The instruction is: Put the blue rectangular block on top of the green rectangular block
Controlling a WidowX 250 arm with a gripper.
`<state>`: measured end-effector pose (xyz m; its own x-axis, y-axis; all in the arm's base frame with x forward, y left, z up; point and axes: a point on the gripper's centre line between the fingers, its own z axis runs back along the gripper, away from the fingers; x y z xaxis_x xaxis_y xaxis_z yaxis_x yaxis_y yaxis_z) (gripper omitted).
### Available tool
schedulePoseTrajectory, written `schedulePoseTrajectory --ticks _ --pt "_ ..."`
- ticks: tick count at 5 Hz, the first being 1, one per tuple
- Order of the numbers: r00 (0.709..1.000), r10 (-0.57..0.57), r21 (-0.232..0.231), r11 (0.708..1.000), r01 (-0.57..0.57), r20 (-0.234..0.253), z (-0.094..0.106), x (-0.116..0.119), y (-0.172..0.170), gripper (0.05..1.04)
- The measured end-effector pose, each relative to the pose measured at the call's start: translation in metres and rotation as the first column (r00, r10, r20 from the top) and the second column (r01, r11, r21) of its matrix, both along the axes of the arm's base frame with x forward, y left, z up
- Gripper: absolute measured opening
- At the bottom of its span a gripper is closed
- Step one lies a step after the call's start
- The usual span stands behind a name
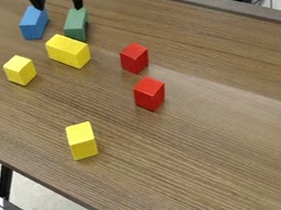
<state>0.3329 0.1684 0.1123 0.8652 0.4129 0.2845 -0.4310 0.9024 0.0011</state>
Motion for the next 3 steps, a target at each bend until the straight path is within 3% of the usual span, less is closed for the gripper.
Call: schedulePoseTrajectory --ticks 1,2,3 --pt "0.999 0.004 -0.018 1.000 -0.004 -0.036 -0.013 -0.003 -0.001 0.998" --pt "0.996 0.079 0.048 0.996 -0.077 -0.031 -0.007 -0.018 0.027 0.998" --pt "0.990 0.135 0.087 0.987 -0.138 0.031 0.005 -0.032 0.057 0.997"
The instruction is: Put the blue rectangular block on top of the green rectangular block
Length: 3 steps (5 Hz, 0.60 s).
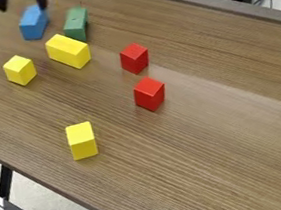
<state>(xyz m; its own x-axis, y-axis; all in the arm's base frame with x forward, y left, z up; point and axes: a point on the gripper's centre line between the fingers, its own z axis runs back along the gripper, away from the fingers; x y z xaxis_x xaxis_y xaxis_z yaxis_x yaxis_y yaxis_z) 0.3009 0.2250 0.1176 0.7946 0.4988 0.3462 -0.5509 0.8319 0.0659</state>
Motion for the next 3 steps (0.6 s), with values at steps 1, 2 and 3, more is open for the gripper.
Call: schedulePoseTrajectory --ticks 1,2,3 --pt "0.999 -0.040 0.039 0.998 0.039 0.015 0.005 0.002 0.009 0.998" --pt "0.994 -0.111 0.011 0.994 0.111 0.011 -0.009 0.019 0.019 0.997" --pt "0.980 -0.197 0.003 0.980 0.197 0.015 -0.017 0.033 0.029 0.997"
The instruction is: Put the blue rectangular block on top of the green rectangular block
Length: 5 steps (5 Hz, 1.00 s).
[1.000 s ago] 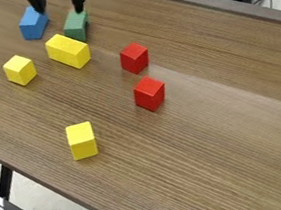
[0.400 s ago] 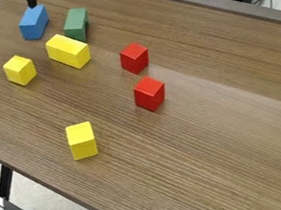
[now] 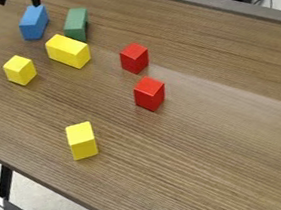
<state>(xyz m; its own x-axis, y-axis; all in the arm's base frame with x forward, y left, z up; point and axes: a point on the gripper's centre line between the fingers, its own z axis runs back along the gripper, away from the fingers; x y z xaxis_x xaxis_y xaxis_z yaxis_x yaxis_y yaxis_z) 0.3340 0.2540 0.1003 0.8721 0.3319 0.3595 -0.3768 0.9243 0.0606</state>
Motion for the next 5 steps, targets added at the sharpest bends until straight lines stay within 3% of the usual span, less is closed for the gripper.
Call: schedulePoseTrajectory --ticks 2,3,5 --pt "1.000 -0.002 0.049 0.999 0.003 -0.027 -0.017 0.010 0.011 0.998" --pt "0.996 0.086 0.091 0.992 -0.084 -0.012 -0.017 0.012 0.018 0.997" --pt "0.990 0.142 0.092 0.986 -0.142 0.007 -0.019 0.022 0.017 0.998"
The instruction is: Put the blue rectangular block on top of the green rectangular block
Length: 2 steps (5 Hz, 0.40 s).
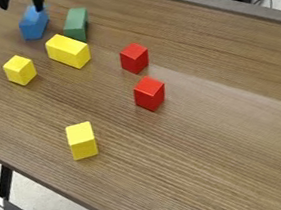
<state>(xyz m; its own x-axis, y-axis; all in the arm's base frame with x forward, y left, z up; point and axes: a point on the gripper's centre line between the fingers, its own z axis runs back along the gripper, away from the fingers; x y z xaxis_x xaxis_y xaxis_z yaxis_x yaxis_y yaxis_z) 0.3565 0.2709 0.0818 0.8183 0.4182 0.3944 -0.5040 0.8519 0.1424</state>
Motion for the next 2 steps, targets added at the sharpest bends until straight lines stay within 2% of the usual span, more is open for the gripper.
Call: schedulePoseTrajectory --ticks 1,2 --pt "1.000 0.005 -0.020 1.000 -0.005 0.019 0.0007 0.0106 0.0030 0.997" --pt "1.000 0.003 -0.029 1.000 -0.003 0.019 -0.0027 0.0101 0.0020 0.997"
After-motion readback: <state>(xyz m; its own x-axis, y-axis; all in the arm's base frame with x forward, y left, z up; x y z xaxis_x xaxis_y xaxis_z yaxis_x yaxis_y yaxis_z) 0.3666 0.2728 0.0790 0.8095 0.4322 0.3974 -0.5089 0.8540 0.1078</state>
